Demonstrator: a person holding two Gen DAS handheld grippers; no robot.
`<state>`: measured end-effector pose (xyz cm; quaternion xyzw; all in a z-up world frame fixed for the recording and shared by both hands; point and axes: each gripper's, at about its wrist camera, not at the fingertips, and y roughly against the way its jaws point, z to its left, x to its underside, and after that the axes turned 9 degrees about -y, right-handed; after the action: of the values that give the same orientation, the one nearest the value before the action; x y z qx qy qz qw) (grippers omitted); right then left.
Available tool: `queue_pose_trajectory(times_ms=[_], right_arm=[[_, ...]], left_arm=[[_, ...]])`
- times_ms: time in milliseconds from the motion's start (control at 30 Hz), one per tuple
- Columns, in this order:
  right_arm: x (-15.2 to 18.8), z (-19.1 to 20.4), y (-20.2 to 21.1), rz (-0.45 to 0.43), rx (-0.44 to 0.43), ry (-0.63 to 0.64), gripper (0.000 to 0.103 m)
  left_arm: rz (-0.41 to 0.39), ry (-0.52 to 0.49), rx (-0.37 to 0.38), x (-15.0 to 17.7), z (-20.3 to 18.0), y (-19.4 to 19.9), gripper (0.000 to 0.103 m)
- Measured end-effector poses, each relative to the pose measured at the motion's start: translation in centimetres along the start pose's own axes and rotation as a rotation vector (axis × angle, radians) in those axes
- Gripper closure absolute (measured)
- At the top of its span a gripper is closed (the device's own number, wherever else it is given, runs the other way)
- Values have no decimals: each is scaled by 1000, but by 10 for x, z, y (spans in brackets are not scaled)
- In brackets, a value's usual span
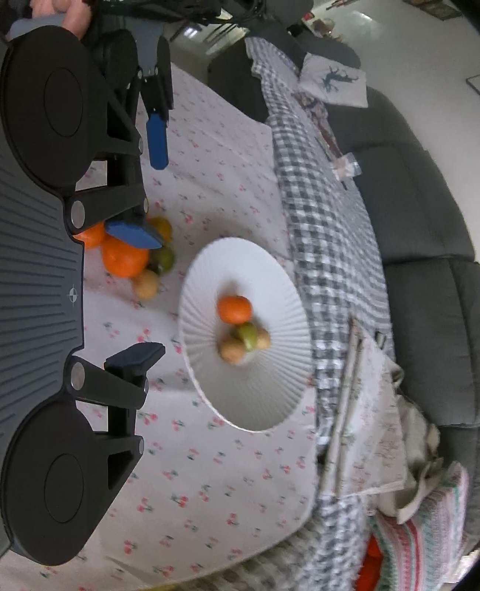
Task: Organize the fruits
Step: 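Grasp a large tangerine with the right tool while the left tool grasps another tangerine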
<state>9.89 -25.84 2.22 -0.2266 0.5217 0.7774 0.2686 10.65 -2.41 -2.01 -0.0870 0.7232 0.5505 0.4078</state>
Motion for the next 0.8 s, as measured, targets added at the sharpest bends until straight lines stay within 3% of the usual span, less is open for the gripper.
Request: queue_pose_trajectory(times_ms=[400,633,800], right_arm=[[8,3,-11,33,15,9,44],[9,-4,-19,49,20,-22,44],[10,-1,-23,57,16,-9,44]], left_arm=[[25,-110,11,12,-45,-17,41],[19,-107,63,14,-50,-20,68],[18,-119,68,14,-51,-19,70]])
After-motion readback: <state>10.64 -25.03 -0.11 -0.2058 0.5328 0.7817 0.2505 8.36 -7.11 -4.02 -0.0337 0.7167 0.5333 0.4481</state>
